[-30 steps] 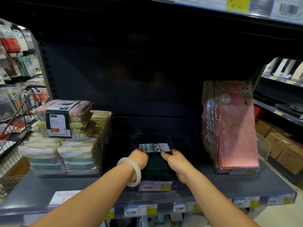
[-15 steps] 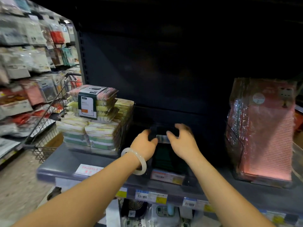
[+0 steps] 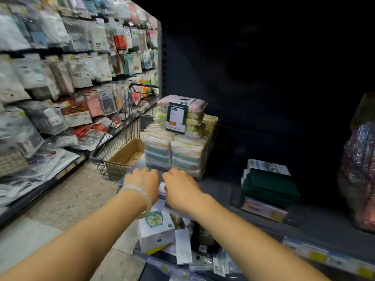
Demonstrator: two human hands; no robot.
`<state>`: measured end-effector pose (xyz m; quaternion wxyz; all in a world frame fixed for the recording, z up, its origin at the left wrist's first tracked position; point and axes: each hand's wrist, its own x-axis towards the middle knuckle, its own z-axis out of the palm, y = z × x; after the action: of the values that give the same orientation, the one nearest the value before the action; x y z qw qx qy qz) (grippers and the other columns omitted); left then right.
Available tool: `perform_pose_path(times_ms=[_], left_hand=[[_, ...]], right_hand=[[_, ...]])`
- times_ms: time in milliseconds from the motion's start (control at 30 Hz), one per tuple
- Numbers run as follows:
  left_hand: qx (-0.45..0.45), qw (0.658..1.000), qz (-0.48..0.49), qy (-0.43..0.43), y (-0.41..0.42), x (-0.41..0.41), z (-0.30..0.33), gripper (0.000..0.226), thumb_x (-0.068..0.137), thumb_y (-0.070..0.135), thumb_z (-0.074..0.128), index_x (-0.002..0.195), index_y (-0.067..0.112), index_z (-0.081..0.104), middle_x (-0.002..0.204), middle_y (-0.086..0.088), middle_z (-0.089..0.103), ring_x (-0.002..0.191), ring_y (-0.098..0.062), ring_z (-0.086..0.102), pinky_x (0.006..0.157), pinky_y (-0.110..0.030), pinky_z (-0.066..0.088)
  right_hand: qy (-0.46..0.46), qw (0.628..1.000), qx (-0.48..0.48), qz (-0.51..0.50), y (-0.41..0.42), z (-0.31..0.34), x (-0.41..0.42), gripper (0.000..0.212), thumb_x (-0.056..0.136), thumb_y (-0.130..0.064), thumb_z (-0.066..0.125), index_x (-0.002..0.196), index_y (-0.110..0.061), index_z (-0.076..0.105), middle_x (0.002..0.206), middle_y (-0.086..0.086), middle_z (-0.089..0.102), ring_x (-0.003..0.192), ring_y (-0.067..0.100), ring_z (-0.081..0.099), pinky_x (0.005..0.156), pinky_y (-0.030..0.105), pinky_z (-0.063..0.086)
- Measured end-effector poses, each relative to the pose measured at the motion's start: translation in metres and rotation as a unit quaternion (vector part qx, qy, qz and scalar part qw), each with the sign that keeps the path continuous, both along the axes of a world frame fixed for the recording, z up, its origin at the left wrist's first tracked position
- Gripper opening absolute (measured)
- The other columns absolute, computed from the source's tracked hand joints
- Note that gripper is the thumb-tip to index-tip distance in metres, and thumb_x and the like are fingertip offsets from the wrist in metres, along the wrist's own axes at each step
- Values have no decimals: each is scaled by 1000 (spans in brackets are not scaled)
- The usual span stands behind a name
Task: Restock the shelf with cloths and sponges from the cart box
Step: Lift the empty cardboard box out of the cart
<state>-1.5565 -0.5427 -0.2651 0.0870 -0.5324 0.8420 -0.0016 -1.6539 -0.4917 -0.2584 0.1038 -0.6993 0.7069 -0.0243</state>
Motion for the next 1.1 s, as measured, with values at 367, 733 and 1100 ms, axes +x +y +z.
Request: perform_pose_path(times_ms=[367,733,1100], left_hand=[[-1,999,30,26,-68,183,-25,56,88,30,57,136,14,34,143,-6,38,134,-24,33,107,-34,36],[43,998,49,-11,-138,300,-54,60,89,25,58,140,12,31,149,-10,30,139,-27,27,112,-38,30],[76,996,42,-29,-277,308,-83,53,88,23,59,135,12,36,142,-11,39,133,-26,34,107,-35,32]], right_hand=[[12,999,11,50,-98,-29,176,45,92,-20,55,132,-8,41,133,16,43,125,35,40,97,44,40],[20,995,60,73,-186,-60,285,46,93,-20,53,135,-7,40,135,16,43,127,33,40,99,42,40],[22,990,117,70,-336,-99,292,42,93,-20,53,132,-8,41,136,15,42,127,34,39,99,44,40]])
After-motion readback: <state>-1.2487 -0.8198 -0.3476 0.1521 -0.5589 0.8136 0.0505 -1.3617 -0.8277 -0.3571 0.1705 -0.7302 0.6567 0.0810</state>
